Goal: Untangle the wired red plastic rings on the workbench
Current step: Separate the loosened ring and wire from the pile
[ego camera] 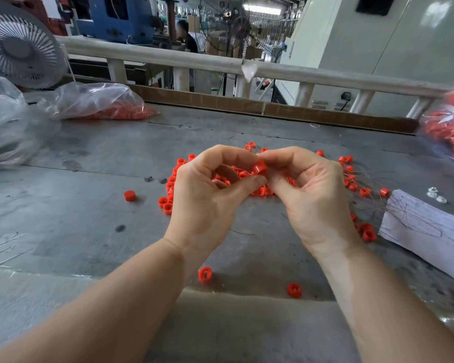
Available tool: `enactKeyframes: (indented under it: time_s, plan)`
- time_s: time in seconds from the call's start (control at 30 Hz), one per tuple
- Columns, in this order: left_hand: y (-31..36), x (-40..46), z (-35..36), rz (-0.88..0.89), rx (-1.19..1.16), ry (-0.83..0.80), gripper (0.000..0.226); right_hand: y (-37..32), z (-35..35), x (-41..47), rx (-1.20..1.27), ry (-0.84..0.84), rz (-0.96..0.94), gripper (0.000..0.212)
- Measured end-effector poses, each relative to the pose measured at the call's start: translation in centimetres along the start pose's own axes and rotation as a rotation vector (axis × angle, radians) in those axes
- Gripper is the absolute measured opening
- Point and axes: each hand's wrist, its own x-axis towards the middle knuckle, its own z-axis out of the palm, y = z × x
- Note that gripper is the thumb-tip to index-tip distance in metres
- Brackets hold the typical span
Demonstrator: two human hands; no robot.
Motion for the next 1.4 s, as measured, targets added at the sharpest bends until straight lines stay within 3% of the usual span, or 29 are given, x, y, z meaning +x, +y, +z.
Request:
enactKeyframes:
  time_s: [0.23,0.4,0.73,1.1,1.4]
  plan:
    - [0.14,0.04,0.01,-0.025,-0.021,-0.012,0.027,-0.11,0.01,-0.02,0.006,0.018,0.005,0.021]
    - [0.09,0.16,-0.15,-0.234,-0.263,-0.008,0.023,-0.35,-0.09,-0.12,-0.008,0.01,-0.004,0.023]
    - [0.34,0.05,-0.09,-0.249,-0.283,-0.051,0.019,-0.39,-0.16,-0.06,0.02,0.036,0.036,0.014]
    - [0.19,0.23,-0.18,-0.244,-0.27,-0.043,0.016,-0.61,-0.16,-0.14,-0.061,-0.003,-0.053,0.017]
    - [0.11,0.28,-0.07,-0.235,-0.179,-0.078,0.021,-0.41,-0.24,-0.08,-0.139,-0.05,-0.017,0.019]
